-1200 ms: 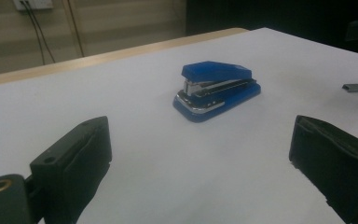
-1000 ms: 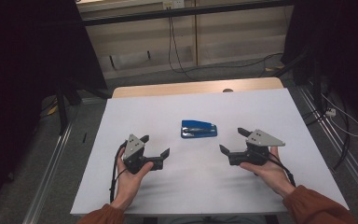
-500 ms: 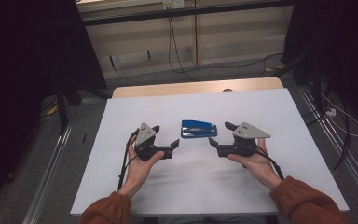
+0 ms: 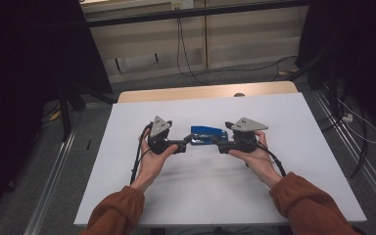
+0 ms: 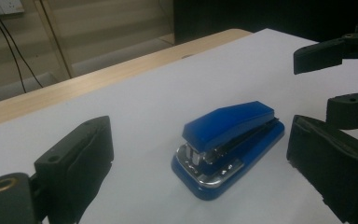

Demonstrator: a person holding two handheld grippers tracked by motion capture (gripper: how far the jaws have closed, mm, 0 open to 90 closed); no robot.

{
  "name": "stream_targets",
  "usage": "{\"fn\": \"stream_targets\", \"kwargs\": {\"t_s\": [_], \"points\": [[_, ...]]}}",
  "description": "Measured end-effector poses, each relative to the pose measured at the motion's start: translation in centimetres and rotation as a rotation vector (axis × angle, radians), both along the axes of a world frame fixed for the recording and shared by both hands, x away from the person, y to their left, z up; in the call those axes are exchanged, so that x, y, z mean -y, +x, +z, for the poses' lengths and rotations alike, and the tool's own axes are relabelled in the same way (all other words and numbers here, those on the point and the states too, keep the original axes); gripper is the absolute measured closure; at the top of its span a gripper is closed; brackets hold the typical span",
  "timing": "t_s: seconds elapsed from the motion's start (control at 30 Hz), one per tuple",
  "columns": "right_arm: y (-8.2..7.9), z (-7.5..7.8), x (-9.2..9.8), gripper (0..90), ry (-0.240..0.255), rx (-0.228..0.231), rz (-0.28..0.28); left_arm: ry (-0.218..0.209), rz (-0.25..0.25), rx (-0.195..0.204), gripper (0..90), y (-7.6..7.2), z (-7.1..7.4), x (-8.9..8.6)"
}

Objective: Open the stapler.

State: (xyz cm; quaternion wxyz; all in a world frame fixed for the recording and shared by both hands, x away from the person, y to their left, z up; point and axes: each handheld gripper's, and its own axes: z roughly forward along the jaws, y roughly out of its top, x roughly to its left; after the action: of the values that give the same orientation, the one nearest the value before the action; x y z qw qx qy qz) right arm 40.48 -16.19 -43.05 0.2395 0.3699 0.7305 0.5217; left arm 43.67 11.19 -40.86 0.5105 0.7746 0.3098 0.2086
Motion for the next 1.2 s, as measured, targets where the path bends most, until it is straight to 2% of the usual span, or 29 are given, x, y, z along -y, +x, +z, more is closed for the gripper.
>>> {"fn": "stream_targets", "kwargs": {"t_s": [0.13, 0.2, 0.23, 0.27, 0.3, 0.33, 0.4, 0.43, 0.47, 0.53, 0.67, 0.7, 0.83, 0.87, 0.97, 1.03, 1.07, 1.17, 1.2], "points": [[0.9, -0.2, -0.7, 26.4, -0.008, -0.008, 0.013, -0.018, 0.012, -0.009, 7.8, 0.9, -0.2, 0.3], [1.1, -0.4, -0.9, 32.3, 0.010, -0.021, 0.003, -0.028, 0.027, -0.028, 7.9, 1.3, -0.7, 0.3], [1.1, -0.4, -0.9, 32.3, 0.010, -0.021, 0.003, -0.028, 0.027, -0.028, 7.8, 1.3, -0.7, 0.3], [1.2, -0.6, -0.9, 36.4, 0.016, -0.034, 0.010, 0.002, 0.043, -0.040, 7.4, 1.5, -0.9, 0.2], [1.2, -0.6, -0.9, 36.4, 0.016, -0.034, 0.010, 0.002, 0.043, -0.040, 7.7, 1.5, -0.9, 0.2], [1.2, -0.8, -1.0, 37.7, 0.025, -0.050, 0.018, 0.006, 0.032, -0.047, 8.2, 1.5, -1.0, 0.0], [1.3, -0.9, -1.0, 41.1, 0.017, -0.048, 0.029, 0.009, 0.021, -0.080, 8.1, 1.6, -1.2, -0.1], [1.3, -0.9, -1.0, 43.0, 0.019, -0.050, 0.030, 0.009, 0.021, -0.080, 7.9, 1.6, -1.2, -0.1], [1.3, -0.9, -1.0, 46.1, 0.022, -0.050, 0.035, 0.011, 0.007, -0.104, 7.2, 1.6, -1.5, -0.1], [1.3, -1.0, -1.0, 49.9, 0.023, -0.053, 0.042, 0.000, -0.005, -0.120, 6.6, 1.6, -1.6, 0.0], [1.2, -1.2, -1.2, 55.2, 0.013, -0.063, 0.059, 0.014, -0.012, -0.103, 6.6, 1.5, -1.5, 0.2], [1.2, -1.3, -1.3, 60.1, 0.015, -0.067, 0.075, 0.016, -0.022, -0.104, 6.2, 1.5, -1.7, 0.3], [1.1, -1.4, -1.5, 65.8, 0.003, -0.061, 0.079, 0.025, -0.018, -0.108, 6.0, 1.5, -1.8, 0.6], [1.2, -1.4, -1.5, 73.1, -0.007, -0.059, 0.074, 0.032, -0.024, -0.108, 5.8, 1.4, -1.9, 0.7], [1.2, -1.5, -1.5, 81.8, -0.009, -0.065, 0.075, 0.034, -0.033, -0.112, 5.9, 1.3, -1.8, 0.7], [1.2, -1.5, -1.5, 83.7, -0.014, -0.066, 0.078, 0.032, -0.037, -0.115, 6.0, 1.3, -1.8, 0.7], [1.2, -1.6, -1.6, 88.1, -0.018, -0.070, 0.083, 0.033, -0.039, -0.115, 5.8, 1.2, -1.8, 0.7], [1.2, -1.7, -1.8, 89.9, -0.032, -0.073, 0.092, 0.044, -0.033, -0.123, 6.6, 1.2, -2.0, 0.7], [1.2, -1.8, -1.9, 90.0, -0.038, -0.077, 0.102, 0.040, -0.040, -0.135, 9.5, 1.2, -2.1, 0.7]]}}
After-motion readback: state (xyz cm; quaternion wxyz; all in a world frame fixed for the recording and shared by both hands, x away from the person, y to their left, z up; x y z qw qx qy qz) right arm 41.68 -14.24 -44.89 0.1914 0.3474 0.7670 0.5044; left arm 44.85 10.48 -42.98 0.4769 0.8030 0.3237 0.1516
